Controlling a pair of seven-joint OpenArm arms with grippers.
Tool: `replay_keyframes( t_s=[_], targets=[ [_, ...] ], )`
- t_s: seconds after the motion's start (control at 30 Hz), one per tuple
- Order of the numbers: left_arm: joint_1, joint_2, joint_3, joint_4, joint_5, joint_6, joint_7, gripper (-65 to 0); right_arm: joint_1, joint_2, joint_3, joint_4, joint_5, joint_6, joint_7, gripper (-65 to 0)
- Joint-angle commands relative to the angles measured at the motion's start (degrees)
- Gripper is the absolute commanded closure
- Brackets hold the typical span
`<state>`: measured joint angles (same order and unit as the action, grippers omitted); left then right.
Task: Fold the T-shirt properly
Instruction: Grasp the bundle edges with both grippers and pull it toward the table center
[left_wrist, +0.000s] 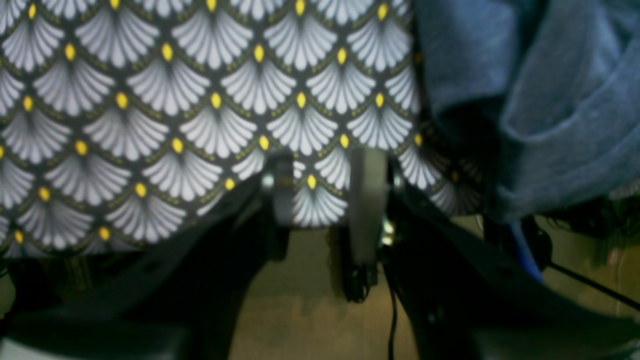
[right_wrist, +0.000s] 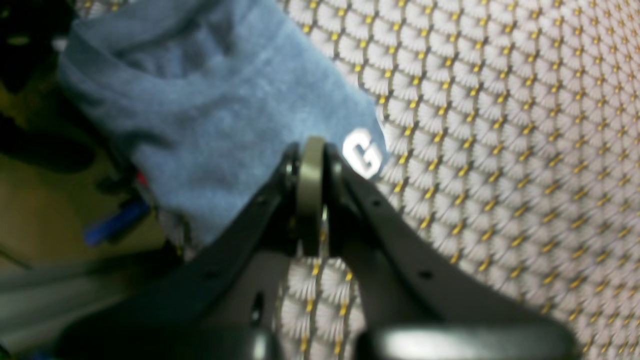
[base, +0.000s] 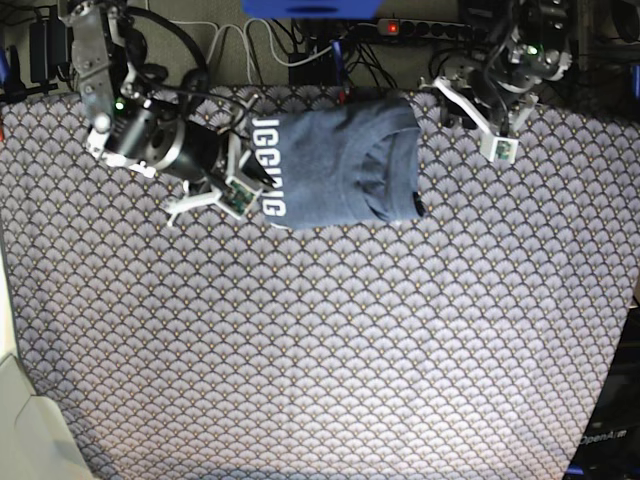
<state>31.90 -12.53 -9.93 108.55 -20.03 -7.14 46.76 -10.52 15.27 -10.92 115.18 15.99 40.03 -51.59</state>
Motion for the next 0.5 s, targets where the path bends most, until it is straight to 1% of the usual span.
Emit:
replay_keyframes(
  t_s=[0.0, 0.13, 0.33, 0.47],
  targets=[
    [1.11, -0.43, -0.13, 0.68, -0.23, -0.03, -0.21, -19.0, 0.46, 0.51, 1.64, 0.74, 0.32, -0.03, 1.88, 0.0],
    [1.29, -0.26, 1.10, 0.41, -0.50, -0.03, -0.21, -19.1, 0.37, 0.51, 4.37, 0.47, 0.32, -0.03, 1.88, 0.0],
    [-2.49, -0.17, 6.81, -2.05, -0.23, 0.41, -0.30, -19.1, 0.37, 0.51, 4.46, 0.30, 0.32, -0.03, 1.88, 0.0],
    [-5.48, 0.27, 8.66, -5.56, -0.58, 0.41, -0.30, -19.1, -0.51, 0.51, 4.37, 0.30, 0.23, -0.03, 1.88, 0.0]
  ],
)
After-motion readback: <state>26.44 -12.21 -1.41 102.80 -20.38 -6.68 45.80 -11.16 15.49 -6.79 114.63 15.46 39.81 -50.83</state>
